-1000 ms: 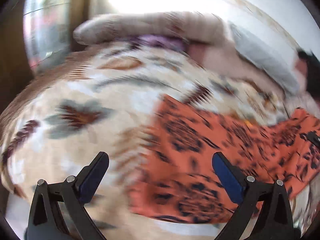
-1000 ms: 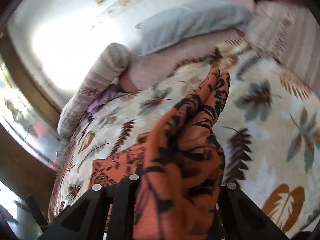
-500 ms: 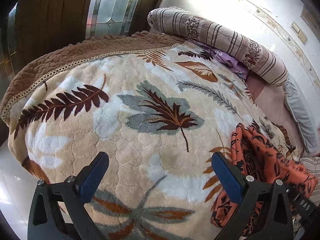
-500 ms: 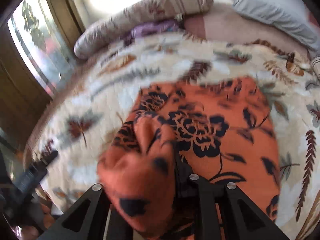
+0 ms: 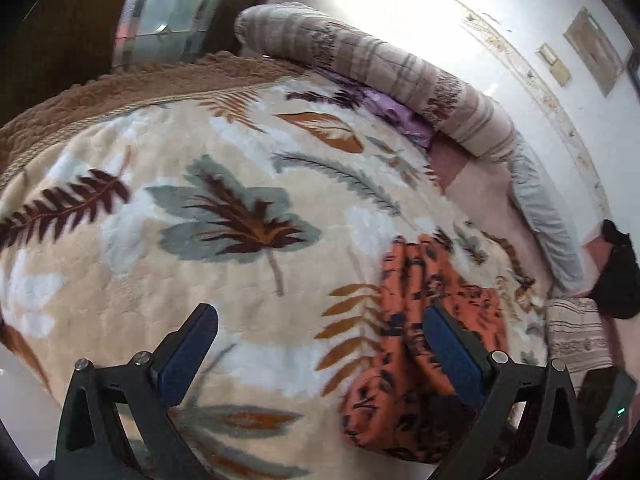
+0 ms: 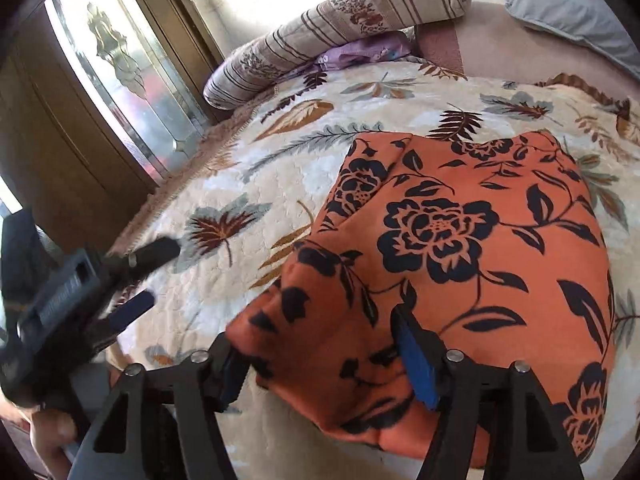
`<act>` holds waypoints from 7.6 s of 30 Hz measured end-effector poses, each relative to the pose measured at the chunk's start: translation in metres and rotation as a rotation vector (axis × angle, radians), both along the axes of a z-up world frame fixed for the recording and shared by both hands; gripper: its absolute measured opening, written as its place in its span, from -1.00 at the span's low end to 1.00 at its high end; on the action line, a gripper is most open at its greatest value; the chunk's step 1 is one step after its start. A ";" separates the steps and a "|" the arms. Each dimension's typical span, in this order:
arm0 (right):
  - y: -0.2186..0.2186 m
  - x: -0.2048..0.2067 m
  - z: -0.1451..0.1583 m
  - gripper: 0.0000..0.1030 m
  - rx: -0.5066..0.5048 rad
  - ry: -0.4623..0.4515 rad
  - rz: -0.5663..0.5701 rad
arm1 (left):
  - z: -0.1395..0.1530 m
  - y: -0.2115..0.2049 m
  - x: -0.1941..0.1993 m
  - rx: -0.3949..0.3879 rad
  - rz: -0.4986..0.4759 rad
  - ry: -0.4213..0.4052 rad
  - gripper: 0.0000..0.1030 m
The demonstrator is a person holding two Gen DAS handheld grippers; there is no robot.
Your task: Fold small clothes
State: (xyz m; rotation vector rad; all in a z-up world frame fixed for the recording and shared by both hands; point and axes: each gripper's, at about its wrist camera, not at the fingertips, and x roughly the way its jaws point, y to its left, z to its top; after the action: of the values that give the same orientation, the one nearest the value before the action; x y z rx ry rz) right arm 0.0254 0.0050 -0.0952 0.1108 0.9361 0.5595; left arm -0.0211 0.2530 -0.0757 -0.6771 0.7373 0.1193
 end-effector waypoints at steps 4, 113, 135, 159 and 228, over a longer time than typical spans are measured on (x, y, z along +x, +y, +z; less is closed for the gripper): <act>-0.021 -0.001 -0.009 0.37 0.100 0.049 -0.013 | 0.020 -0.023 0.056 -0.041 -0.186 -0.018 0.97; -0.191 0.081 -0.048 0.43 0.436 0.331 -0.242 | -0.057 -0.099 0.023 0.348 -0.296 0.185 0.67; -0.163 0.050 0.046 0.37 0.173 -0.017 -0.190 | -0.061 -0.071 0.012 0.129 -0.283 0.268 0.06; -0.140 0.044 -0.005 0.60 0.282 0.111 -0.121 | -0.027 -0.054 0.104 0.006 -0.248 0.274 0.17; -0.150 0.086 -0.029 -0.32 0.251 0.216 -0.056 | -0.040 -0.096 0.093 0.062 -0.400 0.165 -0.42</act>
State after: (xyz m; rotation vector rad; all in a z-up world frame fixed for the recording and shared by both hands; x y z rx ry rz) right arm 0.1114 -0.1454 -0.1238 0.4284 1.0662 0.6199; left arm 0.0721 0.1573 -0.1155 -0.4530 1.0105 -0.1700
